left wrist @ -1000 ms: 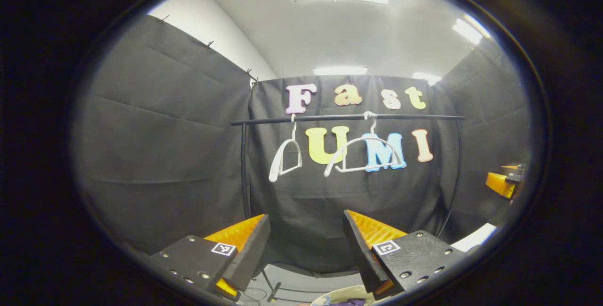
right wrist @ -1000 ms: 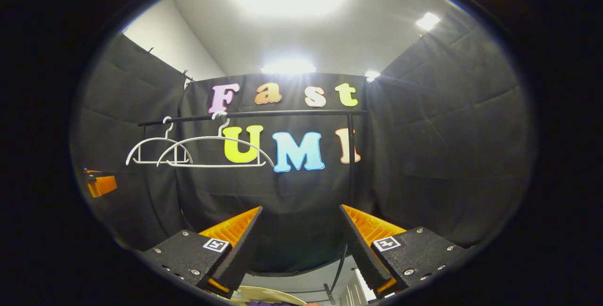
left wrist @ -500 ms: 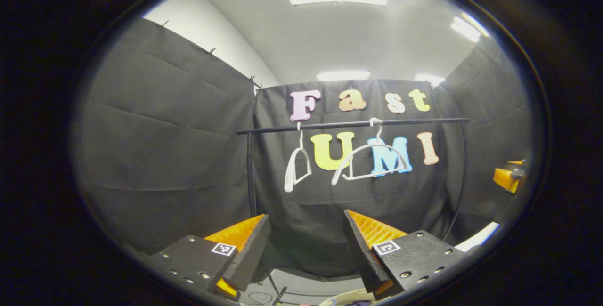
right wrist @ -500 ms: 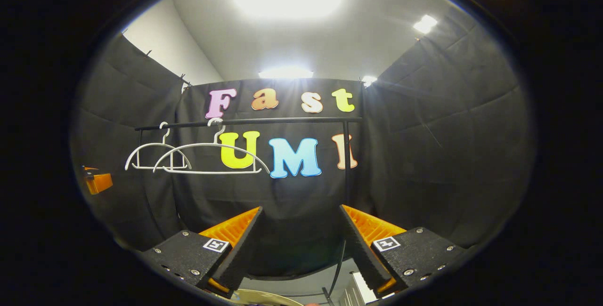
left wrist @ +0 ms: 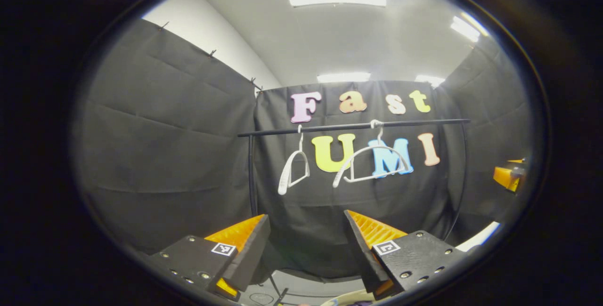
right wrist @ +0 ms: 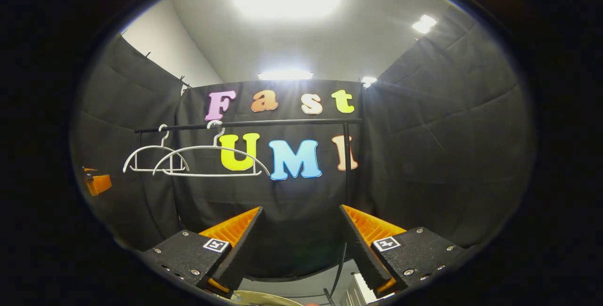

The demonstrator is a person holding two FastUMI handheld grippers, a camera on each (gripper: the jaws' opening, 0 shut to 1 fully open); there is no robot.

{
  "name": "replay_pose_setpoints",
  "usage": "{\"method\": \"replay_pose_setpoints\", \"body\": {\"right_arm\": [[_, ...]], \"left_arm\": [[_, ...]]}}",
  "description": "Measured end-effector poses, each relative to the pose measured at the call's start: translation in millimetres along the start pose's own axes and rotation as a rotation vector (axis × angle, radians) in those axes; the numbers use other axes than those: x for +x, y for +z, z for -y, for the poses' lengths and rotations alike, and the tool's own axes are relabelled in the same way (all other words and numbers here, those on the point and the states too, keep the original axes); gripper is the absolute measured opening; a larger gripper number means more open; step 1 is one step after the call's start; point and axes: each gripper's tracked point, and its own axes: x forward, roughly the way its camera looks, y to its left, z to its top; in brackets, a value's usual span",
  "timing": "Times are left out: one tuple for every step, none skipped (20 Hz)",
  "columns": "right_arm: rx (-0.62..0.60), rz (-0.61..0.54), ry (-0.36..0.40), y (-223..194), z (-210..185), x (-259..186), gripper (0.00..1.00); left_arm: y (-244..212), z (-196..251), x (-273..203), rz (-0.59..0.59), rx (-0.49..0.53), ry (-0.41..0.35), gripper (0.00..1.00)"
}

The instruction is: Grasp the clothes on the hanger with both hands and then place them into the laundry hamper below.

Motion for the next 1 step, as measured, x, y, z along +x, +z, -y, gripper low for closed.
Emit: {"method": "replay_pose_setpoints", "body": {"right_arm": [[0.001, -0.002, 0.001, -1.0, -0.4, 0.3, 0.95]], "left_arm": [[-0.2, 1.0, -1.7, 0.0, 0.002, -0.004, 0.84]]}}
